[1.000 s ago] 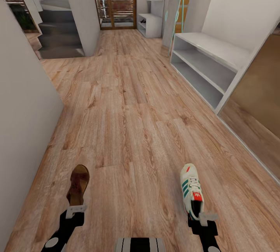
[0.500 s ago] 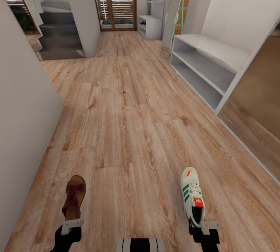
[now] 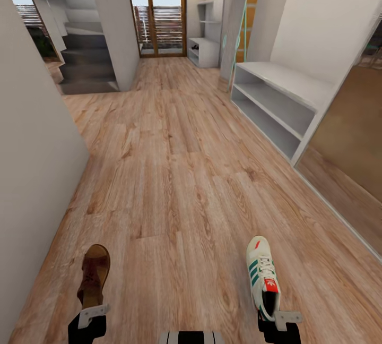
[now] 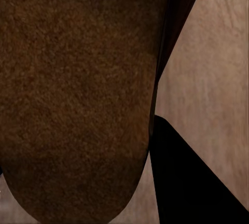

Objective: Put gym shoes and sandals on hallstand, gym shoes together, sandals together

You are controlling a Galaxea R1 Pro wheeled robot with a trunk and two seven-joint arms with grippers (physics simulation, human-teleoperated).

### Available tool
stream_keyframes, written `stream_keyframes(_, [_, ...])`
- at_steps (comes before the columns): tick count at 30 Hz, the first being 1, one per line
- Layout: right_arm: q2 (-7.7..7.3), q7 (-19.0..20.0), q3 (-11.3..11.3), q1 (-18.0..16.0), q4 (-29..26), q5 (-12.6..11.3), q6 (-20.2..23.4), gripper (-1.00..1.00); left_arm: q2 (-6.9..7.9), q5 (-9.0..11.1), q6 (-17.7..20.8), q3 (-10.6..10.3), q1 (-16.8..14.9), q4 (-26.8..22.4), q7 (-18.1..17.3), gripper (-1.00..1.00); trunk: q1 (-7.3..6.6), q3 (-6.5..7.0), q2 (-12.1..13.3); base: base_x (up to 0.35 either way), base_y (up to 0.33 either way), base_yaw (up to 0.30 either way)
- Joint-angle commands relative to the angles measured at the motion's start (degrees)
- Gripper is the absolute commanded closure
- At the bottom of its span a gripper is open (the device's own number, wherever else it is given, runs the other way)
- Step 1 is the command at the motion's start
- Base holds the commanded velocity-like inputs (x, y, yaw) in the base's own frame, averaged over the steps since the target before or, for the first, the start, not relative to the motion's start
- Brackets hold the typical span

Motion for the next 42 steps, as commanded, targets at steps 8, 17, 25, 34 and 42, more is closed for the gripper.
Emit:
stream_keyframes(8, [0.21,-0.14,-0.27,-0.03,0.08,0.48,-0.12,1.0,-0.03,-0.58,-0.2,0.5,-0.04,0.15,-0.32,1.0,-0.21,1.78,0.1,0.0,0.0,0.0])
stream_keyframes(17, [0.14,-0.14,-0.27,-0.03,0.08,0.54,-0.16,1.0,-0.03,-0.58,-0.2,0.52,0.19,0.16,-0.31,1.0,-0.45,4.13,0.22,0.0,0.0,0.0])
stream_keyframes(25, [0.14,-0.14,-0.27,-0.03,0.13,0.55,-0.16,1.0,-0.03,-0.57,-0.2,0.52,0.27,0.12,-0.31,1.0,-0.65,6.58,0.32,0.0,0.0,0.0])
stream_keyframes(34, [0.2,-0.14,-0.27,-0.03,0.19,0.59,-0.15,1.0,-0.03,-0.56,-0.2,0.52,0.38,0.11,-0.22,1.0,-0.88,9.38,0.44,0.0,0.0,0.0])
stream_keyframes(42, [0.22,-0.14,-0.27,-0.03,0.24,0.63,-0.1,1.0,-0.17,-0.62,-0.2,0.39,0.4,0.19,3.09,1.0,-2.06,11.62,2.49,0.0,0.0,0.086])
